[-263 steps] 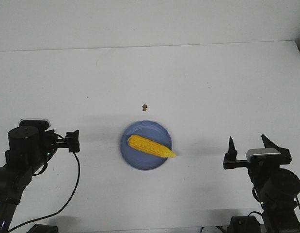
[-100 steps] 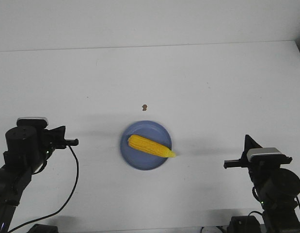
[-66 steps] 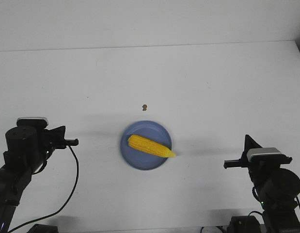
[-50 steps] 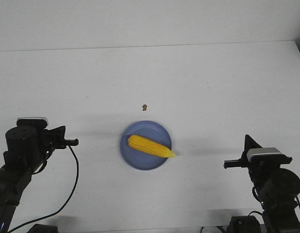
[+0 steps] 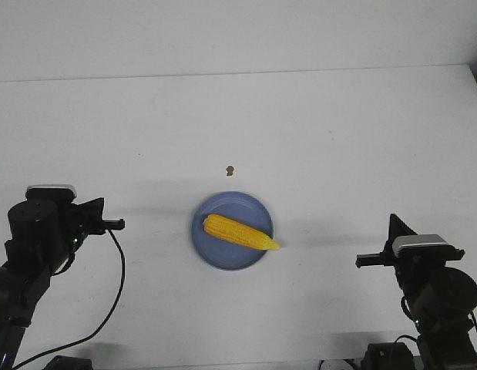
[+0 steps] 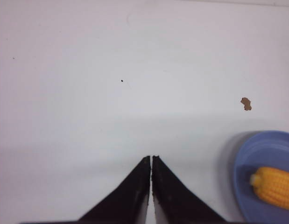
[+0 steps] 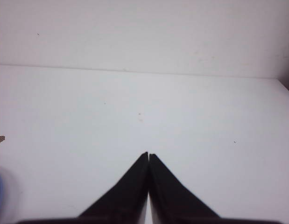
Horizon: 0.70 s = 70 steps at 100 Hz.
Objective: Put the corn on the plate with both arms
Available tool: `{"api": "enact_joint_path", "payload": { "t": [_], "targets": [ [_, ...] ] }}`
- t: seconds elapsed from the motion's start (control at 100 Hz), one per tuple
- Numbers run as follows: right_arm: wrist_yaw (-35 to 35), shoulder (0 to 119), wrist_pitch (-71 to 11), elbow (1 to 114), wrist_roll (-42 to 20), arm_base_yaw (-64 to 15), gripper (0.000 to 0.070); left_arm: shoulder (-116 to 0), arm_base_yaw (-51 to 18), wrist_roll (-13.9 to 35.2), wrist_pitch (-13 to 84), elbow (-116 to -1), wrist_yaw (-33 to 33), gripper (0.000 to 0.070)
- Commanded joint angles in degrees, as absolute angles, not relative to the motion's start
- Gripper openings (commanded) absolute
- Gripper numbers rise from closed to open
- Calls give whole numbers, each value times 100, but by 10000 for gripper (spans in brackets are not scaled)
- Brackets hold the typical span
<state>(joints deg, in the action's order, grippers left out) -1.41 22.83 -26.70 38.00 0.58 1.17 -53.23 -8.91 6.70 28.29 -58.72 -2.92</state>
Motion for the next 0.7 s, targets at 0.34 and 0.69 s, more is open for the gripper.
{"api": "enact_joint_path", "payload": {
  "t": [0.34, 0.69],
  "targets": [
    [-130, 2292, -2617, 3854, 1, 121, 1, -4744, -902, 600, 2001, -5861, -272, 12],
    [-130, 2292, -2617, 3854, 1, 121, 1, -3210, -766, 399, 349, -4027, -272, 12]
  ]
}}
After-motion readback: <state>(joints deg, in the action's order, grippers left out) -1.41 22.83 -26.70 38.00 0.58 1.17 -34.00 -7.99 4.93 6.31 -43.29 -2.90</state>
